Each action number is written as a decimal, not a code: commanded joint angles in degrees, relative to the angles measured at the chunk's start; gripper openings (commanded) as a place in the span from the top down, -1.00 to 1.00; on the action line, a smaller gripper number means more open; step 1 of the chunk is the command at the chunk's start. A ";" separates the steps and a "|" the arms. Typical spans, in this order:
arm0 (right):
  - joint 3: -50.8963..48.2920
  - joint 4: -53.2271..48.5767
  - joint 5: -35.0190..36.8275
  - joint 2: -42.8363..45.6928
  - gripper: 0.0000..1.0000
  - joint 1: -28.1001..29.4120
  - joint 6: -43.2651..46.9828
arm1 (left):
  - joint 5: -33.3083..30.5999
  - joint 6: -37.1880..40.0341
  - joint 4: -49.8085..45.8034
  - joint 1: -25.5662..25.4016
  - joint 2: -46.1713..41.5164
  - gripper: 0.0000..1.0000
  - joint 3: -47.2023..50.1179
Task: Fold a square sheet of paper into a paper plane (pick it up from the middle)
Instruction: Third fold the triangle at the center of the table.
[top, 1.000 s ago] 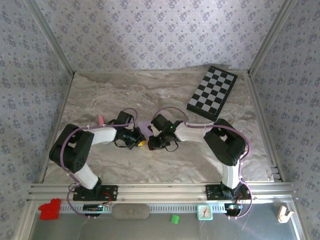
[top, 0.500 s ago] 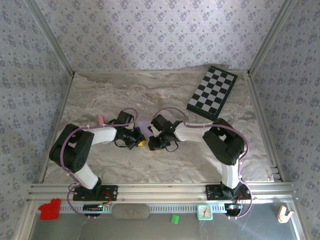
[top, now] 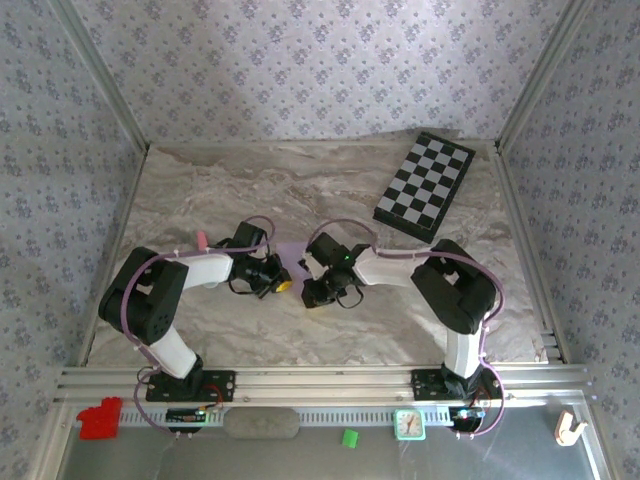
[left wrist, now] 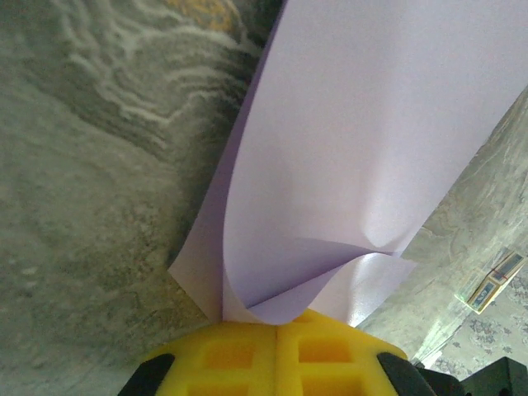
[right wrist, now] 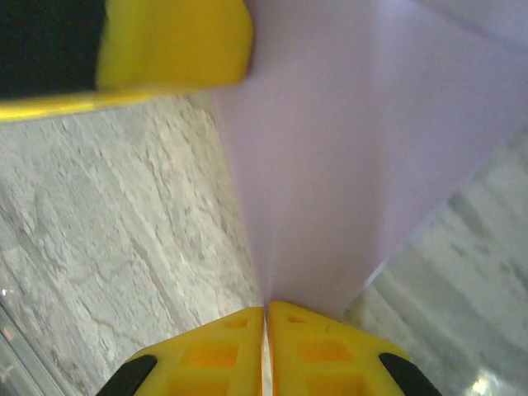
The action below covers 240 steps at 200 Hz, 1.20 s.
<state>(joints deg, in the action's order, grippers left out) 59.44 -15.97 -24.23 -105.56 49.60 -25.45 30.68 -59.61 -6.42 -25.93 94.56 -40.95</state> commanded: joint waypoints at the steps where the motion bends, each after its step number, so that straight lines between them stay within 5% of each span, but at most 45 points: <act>1: -2.98 -8.45 -1.69 1.61 0.78 0.87 1.02 | -9.33 -0.24 -7.76 0.80 3.63 0.88 2.73; 63: -1.60 -2.61 5.45 8.86 0.77 1.45 -1.72 | -7.28 0.49 -7.62 0.80 2.04 0.88 1.64; 240: 2.90 -1.26 9.04 -3.60 0.90 1.81 -4.16 | -2.59 5.21 -3.34 -1.51 -4.33 0.73 -0.95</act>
<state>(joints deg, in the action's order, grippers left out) 62.24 -14.00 -17.28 -107.07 51.05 -28.73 29.04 -57.54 -8.47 -26.20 92.49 -41.36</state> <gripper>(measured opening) 0.055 0.126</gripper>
